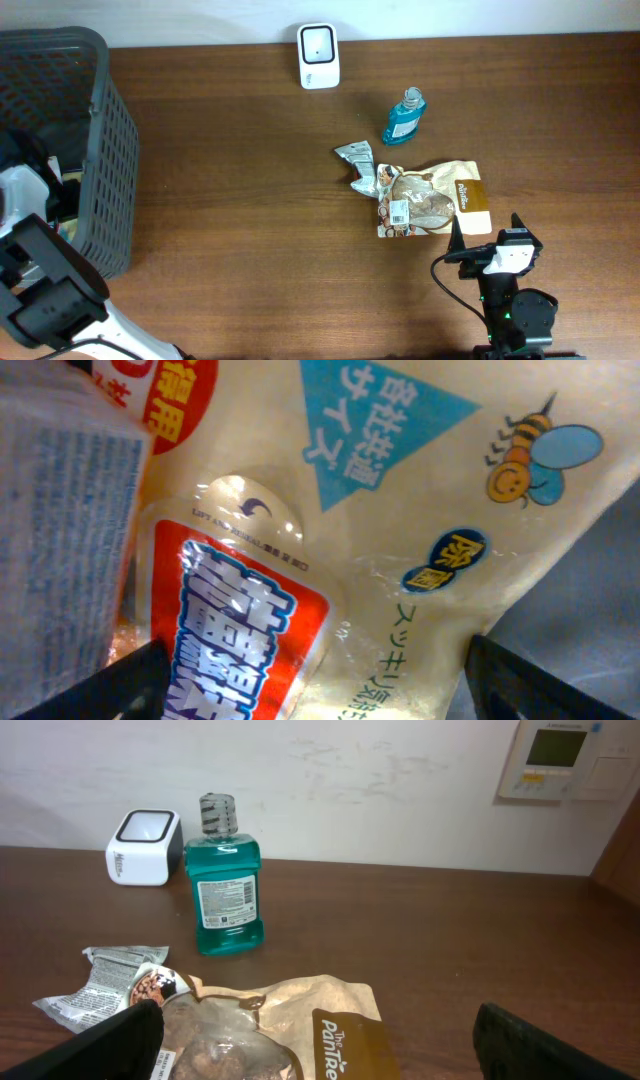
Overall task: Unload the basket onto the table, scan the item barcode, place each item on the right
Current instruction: 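Grasp the yellow-blue snack bag in the basket with the left gripper, then carry the yellow snack bag to the table center and release it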
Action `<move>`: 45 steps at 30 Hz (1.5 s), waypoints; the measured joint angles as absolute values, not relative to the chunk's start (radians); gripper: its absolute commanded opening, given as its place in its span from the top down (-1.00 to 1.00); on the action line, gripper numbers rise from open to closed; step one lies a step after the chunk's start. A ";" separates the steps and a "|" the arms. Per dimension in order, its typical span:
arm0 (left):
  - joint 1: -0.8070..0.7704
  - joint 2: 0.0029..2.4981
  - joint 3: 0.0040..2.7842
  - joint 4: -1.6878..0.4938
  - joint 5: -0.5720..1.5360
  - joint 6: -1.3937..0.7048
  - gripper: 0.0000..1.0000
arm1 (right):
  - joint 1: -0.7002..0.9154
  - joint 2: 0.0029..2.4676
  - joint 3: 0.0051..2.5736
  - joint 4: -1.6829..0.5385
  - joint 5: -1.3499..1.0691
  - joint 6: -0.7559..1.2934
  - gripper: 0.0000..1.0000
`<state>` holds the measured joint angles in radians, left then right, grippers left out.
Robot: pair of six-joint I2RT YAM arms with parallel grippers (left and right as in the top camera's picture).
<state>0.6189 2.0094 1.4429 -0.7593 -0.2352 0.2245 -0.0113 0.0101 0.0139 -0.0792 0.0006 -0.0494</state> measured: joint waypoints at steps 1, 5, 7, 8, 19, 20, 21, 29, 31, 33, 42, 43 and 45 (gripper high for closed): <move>0.619 2.004 1.433 -0.750 -0.234 0.225 -0.04 | -0.011 0.010 0.014 -0.079 0.000 -0.049 -0.97; 0.618 1.999 1.410 -0.744 -0.236 0.234 0.68 | -0.011 0.010 0.014 -0.079 0.000 -0.050 -0.97; 0.618 1.999 1.410 -0.751 -0.235 0.239 1.00 | -0.011 0.010 0.014 -0.079 0.001 -0.049 -0.97; 0.617 1.999 1.410 -0.755 -0.234 0.238 1.00 | -0.011 0.010 0.014 -0.079 0.000 -0.049 -0.97; 0.627 1.974 1.415 -0.797 -0.157 0.240 1.00 | -0.011 0.010 0.014 -0.079 0.000 -0.050 -0.97; 0.627 1.964 1.415 -0.802 -0.141 0.240 1.00 | -0.011 0.010 0.014 -0.079 0.000 -0.049 -0.97; 0.627 1.945 1.415 -0.805 -0.120 0.240 1.00 | -0.011 0.010 0.014 -0.079 0.000 -0.050 -0.97; 0.626 1.617 1.419 -0.650 0.196 0.209 1.00 | -0.011 0.010 0.014 -0.079 0.001 -0.049 -0.97; 0.625 1.542 1.421 -0.615 0.236 0.178 1.00 | -0.011 0.010 0.014 -0.079 0.000 -0.050 -0.97; 0.625 1.456 1.422 -0.579 0.285 0.139 1.00 | -0.011 0.010 0.014 -0.079 0.000 -0.050 -0.97; 0.605 1.214 1.423 -0.416 0.696 0.009 1.00 | -0.011 0.010 0.014 -0.079 0.001 -0.049 -0.97; 0.582 1.182 1.423 -0.416 0.742 -0.011 1.00 | -0.011 0.010 0.014 -0.079 0.001 -0.049 -0.97; 0.513 1.142 1.425 -0.429 0.810 -0.039 1.00 | -0.011 0.010 0.014 -0.079 0.000 -0.049 -0.97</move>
<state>0.5133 1.1423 1.4250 -0.4290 0.8097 -0.0387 -0.0113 0.0101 0.0139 -0.0792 0.0002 -0.0494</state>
